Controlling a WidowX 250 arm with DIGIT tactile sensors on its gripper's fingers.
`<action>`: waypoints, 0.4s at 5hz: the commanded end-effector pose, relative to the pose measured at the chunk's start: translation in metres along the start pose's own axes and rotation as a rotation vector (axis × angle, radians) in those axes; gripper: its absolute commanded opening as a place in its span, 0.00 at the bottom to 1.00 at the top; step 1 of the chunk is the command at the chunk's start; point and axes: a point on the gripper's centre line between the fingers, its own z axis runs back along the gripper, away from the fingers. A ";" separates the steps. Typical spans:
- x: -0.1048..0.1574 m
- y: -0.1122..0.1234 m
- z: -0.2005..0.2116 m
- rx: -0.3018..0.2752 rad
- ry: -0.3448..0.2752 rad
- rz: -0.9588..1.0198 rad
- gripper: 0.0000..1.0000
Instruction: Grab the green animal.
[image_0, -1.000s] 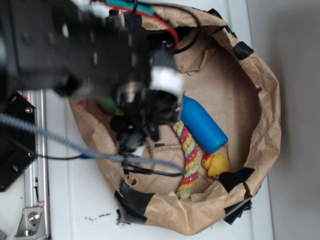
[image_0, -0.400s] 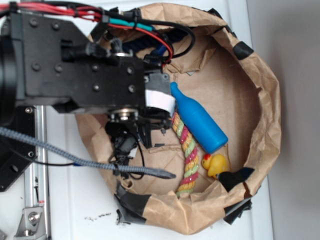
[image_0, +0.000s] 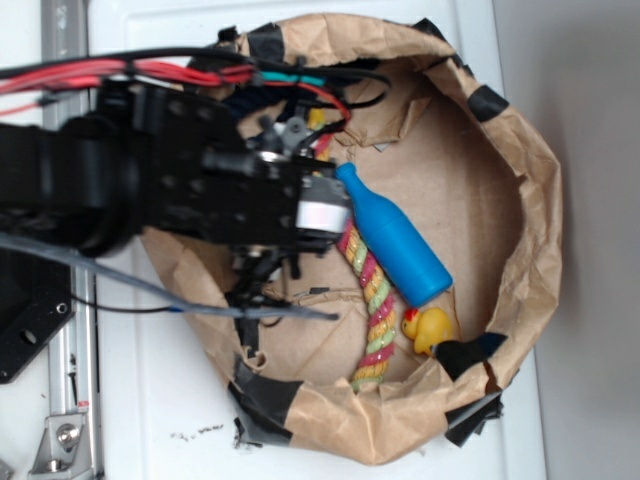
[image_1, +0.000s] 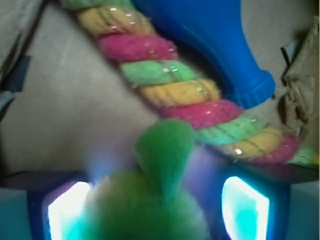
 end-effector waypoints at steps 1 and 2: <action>0.004 -0.003 0.024 -0.070 -0.019 0.034 0.00; 0.019 0.001 0.076 -0.060 -0.087 0.039 0.00</action>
